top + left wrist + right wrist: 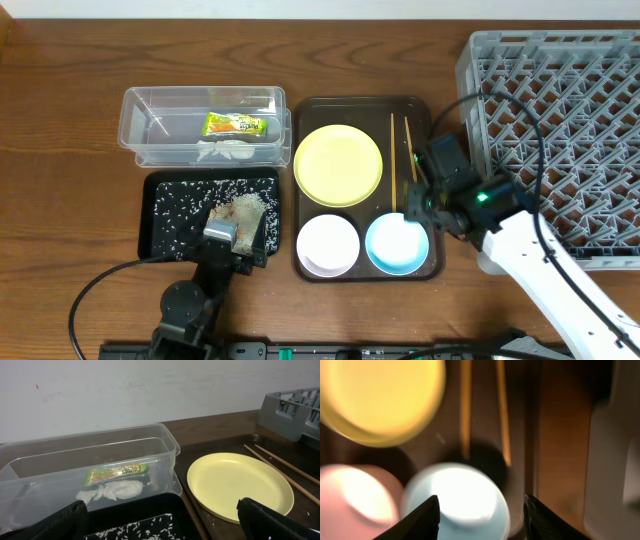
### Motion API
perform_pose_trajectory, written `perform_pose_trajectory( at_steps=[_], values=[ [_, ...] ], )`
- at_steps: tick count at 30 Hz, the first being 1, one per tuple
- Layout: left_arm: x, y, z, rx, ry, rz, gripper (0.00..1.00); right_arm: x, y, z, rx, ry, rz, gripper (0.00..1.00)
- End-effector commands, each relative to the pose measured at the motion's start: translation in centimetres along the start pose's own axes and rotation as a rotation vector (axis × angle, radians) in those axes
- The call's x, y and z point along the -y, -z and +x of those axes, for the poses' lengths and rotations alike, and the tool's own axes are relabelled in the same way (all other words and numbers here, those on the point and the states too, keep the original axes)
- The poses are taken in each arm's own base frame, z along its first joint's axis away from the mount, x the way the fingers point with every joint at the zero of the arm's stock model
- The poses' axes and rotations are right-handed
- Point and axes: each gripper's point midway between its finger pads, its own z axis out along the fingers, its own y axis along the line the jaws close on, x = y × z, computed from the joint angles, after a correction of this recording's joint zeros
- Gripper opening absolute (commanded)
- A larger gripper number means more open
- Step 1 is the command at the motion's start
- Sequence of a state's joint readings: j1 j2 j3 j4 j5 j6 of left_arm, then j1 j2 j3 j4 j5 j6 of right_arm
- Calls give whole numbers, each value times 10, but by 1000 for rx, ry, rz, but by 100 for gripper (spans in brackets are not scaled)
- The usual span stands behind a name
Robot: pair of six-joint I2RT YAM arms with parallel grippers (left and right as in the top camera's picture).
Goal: Sort waste into correct bins and load items into the dishwasher rack
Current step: 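Move the right gripper to the wooden chopsticks and pinch them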
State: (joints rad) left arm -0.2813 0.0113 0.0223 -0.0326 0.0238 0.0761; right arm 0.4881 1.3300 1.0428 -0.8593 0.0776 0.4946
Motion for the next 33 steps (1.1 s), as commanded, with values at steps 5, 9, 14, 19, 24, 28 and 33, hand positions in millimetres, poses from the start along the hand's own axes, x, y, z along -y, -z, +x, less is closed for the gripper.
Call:
perform_pose_trajectory(
  at_steps=[5, 9, 14, 19, 24, 28, 33],
  values=[
    [-2, -1, 17, -50, -3, -11, 97, 3, -24, -36, 101, 18, 44, 50],
    [-2, -1, 17, -50, -3, -11, 97, -5, -62, -35, 32, 21, -3, 44],
    [-2, -1, 17, -50, -3, -11, 97, -1, -105, -35, -6, 52, 17, 36],
    [-2, -1, 17, -50, -3, -11, 97, 4, -135, -27, -45, 64, 41, 29],
    [-2, -1, 17, -50, -3, -11, 97, 4, -155, -19, -80, 64, 35, 24],
    [-2, -1, 17, -50, -3, -11, 97, 3, -159, -16, -91, 60, 32, 13],
    [-2, -1, 17, -50, -3, -10, 97, 3, -149, -25, -75, 53, 28, 1]
  ],
)
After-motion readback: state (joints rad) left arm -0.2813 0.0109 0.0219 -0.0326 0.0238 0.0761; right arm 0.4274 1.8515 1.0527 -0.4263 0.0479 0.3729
